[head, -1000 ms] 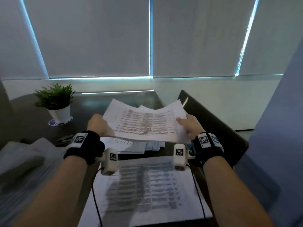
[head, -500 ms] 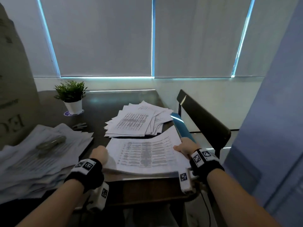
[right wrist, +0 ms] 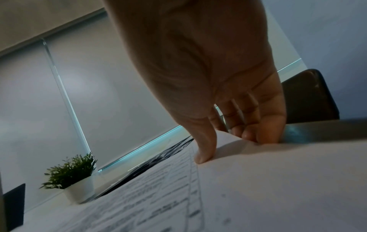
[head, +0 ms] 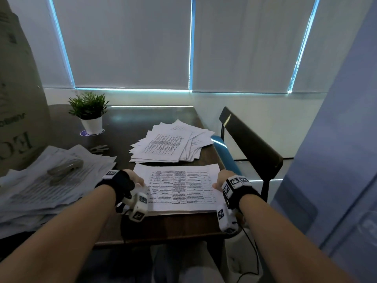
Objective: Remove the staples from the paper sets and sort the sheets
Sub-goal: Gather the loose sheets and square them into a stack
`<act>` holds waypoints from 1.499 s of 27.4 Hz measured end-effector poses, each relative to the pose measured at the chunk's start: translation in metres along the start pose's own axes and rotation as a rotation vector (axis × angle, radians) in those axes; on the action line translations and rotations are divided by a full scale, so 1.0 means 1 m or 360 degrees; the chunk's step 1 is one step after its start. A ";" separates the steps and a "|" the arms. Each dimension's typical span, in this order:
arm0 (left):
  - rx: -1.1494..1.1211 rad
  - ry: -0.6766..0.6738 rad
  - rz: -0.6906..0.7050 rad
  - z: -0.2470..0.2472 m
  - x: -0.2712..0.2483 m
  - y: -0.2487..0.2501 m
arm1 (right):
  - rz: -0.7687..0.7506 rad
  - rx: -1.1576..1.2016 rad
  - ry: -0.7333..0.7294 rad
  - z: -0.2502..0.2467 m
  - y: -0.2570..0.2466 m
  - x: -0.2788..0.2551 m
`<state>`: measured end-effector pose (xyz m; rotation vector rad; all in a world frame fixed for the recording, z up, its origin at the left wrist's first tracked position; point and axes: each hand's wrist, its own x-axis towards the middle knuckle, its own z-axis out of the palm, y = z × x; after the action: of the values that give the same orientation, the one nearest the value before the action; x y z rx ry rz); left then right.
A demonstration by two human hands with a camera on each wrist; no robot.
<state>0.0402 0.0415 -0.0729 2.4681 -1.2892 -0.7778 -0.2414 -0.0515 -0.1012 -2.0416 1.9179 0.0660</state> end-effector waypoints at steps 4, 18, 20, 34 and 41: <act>-0.0003 0.0068 -0.0037 0.004 -0.002 0.010 | 0.0040 -0.0117 -0.0019 0.033 0.022 0.089; -0.1676 0.0398 0.0898 -0.046 -0.014 0.010 | -0.0491 0.2390 -0.0092 -0.034 0.020 0.016; -0.1703 0.0532 0.0979 -0.057 -0.013 0.021 | -0.0753 0.2424 0.0137 -0.062 0.014 0.009; -0.1817 0.0921 0.0668 -0.008 -0.001 0.020 | -0.0676 0.2140 0.0001 -0.035 -0.002 -0.021; -0.1656 0.0695 0.0654 -0.018 -0.002 0.011 | -0.0578 0.2051 0.0033 -0.038 0.018 -0.012</act>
<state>0.0417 0.0366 -0.0524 1.3732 -0.8429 -0.5399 -0.2679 -0.0513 -0.0659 -1.3582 0.9987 -0.9910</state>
